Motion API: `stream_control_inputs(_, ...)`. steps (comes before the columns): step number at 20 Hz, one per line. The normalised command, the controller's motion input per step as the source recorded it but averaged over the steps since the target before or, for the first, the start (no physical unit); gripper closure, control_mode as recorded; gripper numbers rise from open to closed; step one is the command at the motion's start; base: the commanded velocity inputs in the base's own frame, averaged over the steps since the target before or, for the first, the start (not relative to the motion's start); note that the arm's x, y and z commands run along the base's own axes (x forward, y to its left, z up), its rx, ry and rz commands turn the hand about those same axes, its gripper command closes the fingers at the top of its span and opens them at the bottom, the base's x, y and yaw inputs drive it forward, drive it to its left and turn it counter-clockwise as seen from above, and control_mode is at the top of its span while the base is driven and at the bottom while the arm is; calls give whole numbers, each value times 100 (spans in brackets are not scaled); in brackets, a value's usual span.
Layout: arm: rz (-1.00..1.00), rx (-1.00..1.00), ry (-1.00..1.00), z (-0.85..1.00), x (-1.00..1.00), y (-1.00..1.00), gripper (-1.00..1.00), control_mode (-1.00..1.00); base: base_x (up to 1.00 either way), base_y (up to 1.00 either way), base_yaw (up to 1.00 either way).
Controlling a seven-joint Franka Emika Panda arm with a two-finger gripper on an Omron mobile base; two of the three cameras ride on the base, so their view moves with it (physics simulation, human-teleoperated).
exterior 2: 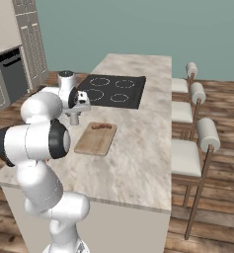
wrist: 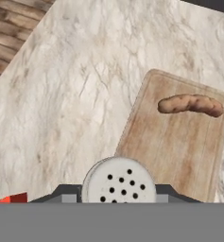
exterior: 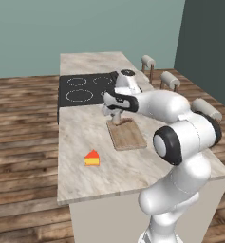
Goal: Retrieve the reheated potato from the microwave, then place the potato, cheese, and condiment on the cutting board.
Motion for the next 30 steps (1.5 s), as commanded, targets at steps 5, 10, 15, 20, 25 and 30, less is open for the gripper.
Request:
stream_control_inputs(5, 0, 5, -1, 6, -23, -31, 100, -100, 0, 0, 0)
stream_control_inputs(10, 0, 0, -3, -9, -4, -25, 100, -100, 0, 0, 0)
stream_control_inputs(15, 0, 0, -5, -18, 0, -13, 100, -100, 0, 0, 0)
stream_control_inputs(20, 0, 0, -10, -24, 0, -8, 100, -100, 0, 0, 0)
stream_control_inputs(25, 0, 0, -7, -23, 0, -6, 100, -100, 0, 0, 0)
stream_control_inputs(30, 0, 0, 0, -24, 5, -2, 100, -100, 0, 0, 0)
